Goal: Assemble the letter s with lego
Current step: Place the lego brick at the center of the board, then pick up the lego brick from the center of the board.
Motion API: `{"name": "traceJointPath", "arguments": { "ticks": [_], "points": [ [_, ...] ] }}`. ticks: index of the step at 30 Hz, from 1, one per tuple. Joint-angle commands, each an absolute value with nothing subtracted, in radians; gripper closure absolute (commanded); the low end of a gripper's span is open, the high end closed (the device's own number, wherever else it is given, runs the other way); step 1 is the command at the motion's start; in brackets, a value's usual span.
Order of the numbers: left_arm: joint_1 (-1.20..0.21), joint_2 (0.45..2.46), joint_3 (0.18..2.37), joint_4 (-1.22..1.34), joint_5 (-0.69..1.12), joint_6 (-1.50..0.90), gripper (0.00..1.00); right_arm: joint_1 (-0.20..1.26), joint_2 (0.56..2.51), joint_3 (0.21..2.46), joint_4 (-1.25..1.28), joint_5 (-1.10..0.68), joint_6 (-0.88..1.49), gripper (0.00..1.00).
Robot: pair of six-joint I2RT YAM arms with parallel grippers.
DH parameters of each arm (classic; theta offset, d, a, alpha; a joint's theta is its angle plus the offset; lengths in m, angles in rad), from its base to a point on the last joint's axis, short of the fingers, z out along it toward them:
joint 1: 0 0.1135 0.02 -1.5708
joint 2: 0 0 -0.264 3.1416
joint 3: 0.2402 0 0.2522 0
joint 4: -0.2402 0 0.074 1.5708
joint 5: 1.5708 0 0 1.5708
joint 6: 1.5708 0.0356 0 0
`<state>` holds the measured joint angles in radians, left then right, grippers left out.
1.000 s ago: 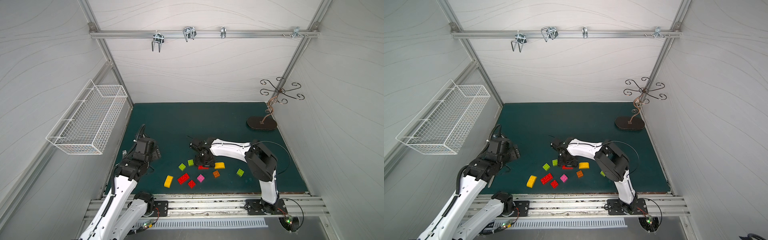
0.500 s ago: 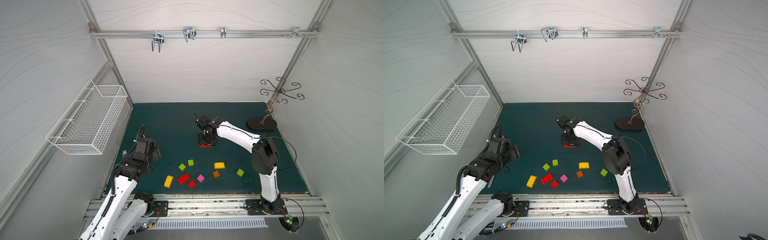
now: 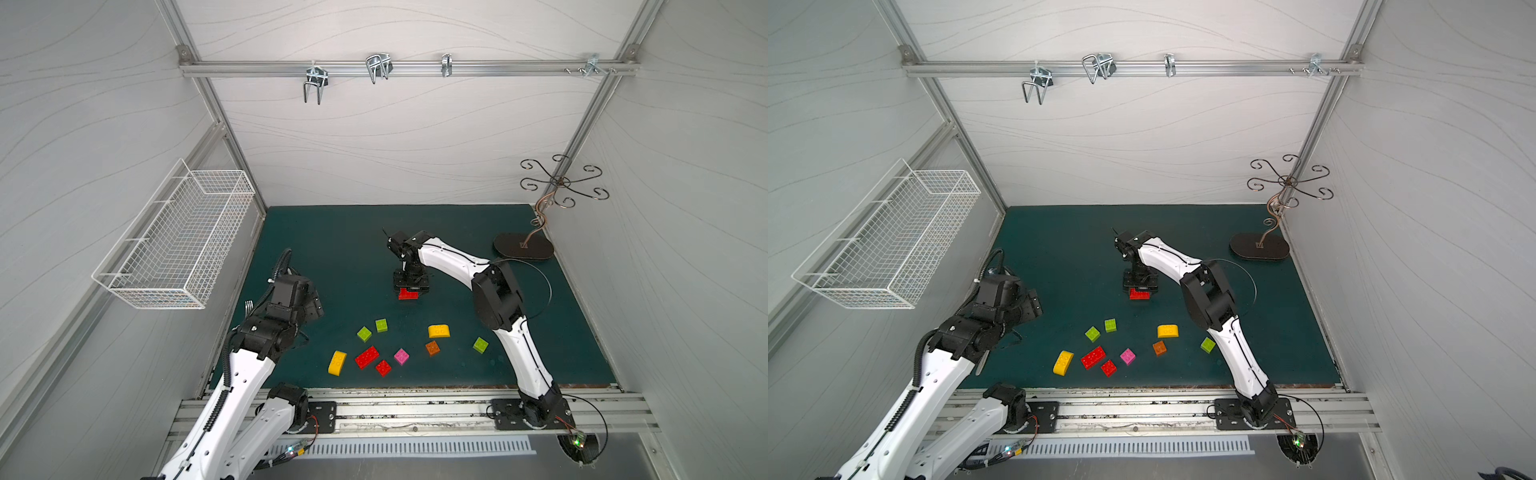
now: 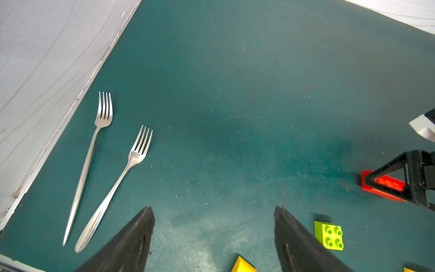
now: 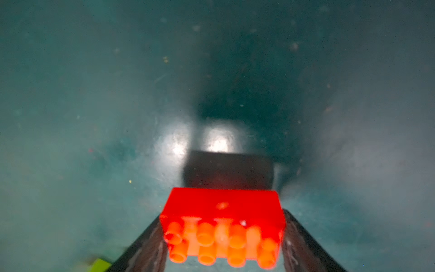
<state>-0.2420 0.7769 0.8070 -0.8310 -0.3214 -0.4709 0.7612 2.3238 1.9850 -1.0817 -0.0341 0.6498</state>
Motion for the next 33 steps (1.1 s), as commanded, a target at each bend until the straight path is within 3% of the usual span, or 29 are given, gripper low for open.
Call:
{"name": "traceJointPath", "arguments": {
  "ticks": [1, 6, 16, 18, 26, 33],
  "points": [
    [-0.238, 0.779, 0.819, -0.802, -0.322, -0.466, 0.16, 0.756, 2.321, 2.010, -1.133, -0.029, 0.639, 0.14],
    [-0.236, 0.777, 0.819, -0.805, -0.328, -0.468, 0.14, 0.755, 2.258, 2.019, -1.157, -0.012, 0.613, 0.01],
    [-0.235, 0.772, 0.818, -0.804, -0.332, -0.474, 0.14, 0.808, 1.894, 1.698, -1.110, 0.041, 0.695, 0.03],
    [-0.233, 0.770, 0.818, -0.804, -0.337, -0.477, 0.14, 0.825, 1.863, 1.647, -1.108, -0.023, 0.706, 0.03],
    [-0.234, 0.759, 0.816, -0.810, -0.367, -0.486, 0.14, 1.007, 1.763, 1.482, -1.025, -0.048, 0.898, 0.24],
    [-0.233, 0.756, 0.813, -0.809, -0.371, -0.486, 0.14, 1.149, 1.776, 1.370, -0.903, -0.121, 1.139, 0.33]
  ]
}}
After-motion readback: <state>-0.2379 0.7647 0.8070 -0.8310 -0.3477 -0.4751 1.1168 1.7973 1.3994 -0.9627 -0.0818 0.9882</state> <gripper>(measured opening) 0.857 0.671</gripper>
